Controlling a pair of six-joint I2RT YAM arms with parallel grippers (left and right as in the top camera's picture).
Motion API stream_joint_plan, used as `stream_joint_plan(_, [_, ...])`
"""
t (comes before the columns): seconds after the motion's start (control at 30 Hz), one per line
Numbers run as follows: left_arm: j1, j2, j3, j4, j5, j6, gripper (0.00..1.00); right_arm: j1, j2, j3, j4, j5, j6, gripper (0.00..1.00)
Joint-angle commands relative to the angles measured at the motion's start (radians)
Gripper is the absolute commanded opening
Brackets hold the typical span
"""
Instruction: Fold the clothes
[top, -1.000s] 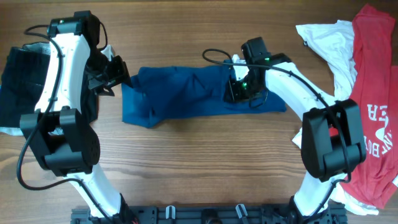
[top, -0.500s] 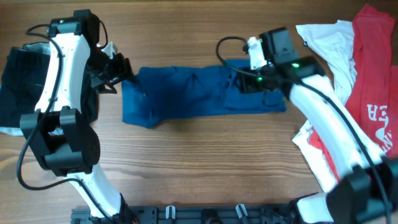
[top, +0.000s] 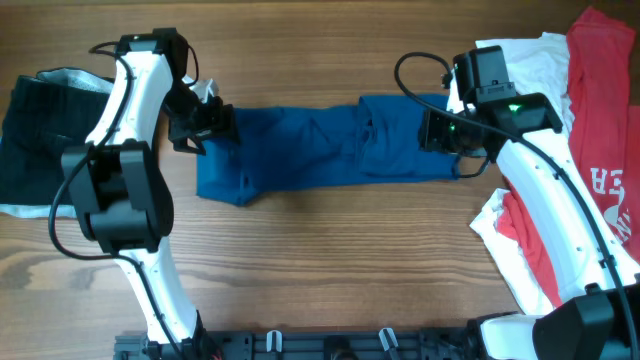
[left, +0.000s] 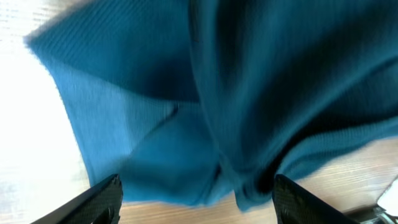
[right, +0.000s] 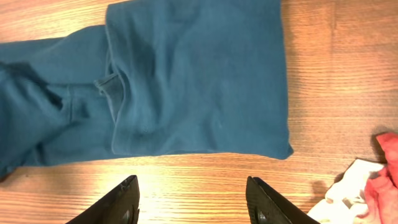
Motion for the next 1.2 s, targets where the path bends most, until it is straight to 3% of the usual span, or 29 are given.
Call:
stream_joint_plan(0.0, [-0.010, 0.029, -0.002, 0.046, 0.006, 0.070, 0.78, -0.004, -0.003, 0.007, -0.002, 0.025, 0.022, 0.56])
stream_joint_plan(0.17, [-0.025, 0.032, -0.010, 0.062, 0.006, 0.079, 0.79, -0.004, -0.003, 0.007, 0.000, 0.025, 0.022, 0.56])
stream_joint_plan(0.4, [-0.026, 0.032, -0.171, 0.203, 0.006, 0.079, 0.79, -0.004, -0.003, 0.007, -0.001, 0.025, 0.022, 0.56])
stream_joint_plan(0.47, [-0.027, 0.032, -0.213, 0.253, 0.001, 0.079, 0.88, -0.004, -0.003, 0.007, -0.002, 0.025, 0.022, 0.56])
stream_joint_plan(0.6, [-0.035, 0.032, -0.278, 0.330, -0.021, 0.079, 0.89, -0.004, -0.003, 0.007, -0.002, 0.024, 0.022, 0.56])
stream_joint_plan(0.8, [-0.100, 0.032, -0.321, 0.348, 0.034, 0.079, 0.80, -0.004, -0.003, 0.007, 0.002, 0.024, 0.023, 0.56])
stream_joint_plan(1.0, [-0.156, 0.032, -0.321, 0.360, 0.035, 0.079, 0.47, -0.004, -0.003, 0.007, -0.001, 0.023, 0.023, 0.56])
stream_joint_plan(1.1, [-0.151, 0.031, -0.320, 0.351, 0.035, 0.078, 0.15, -0.004, -0.003, 0.007, -0.001, 0.021, 0.023, 0.56])
stream_joint_plan(1.17, [-0.142, 0.027, -0.319, 0.343, 0.027, 0.074, 0.06, -0.004, -0.003, 0.007, -0.001, 0.021, 0.022, 0.56])
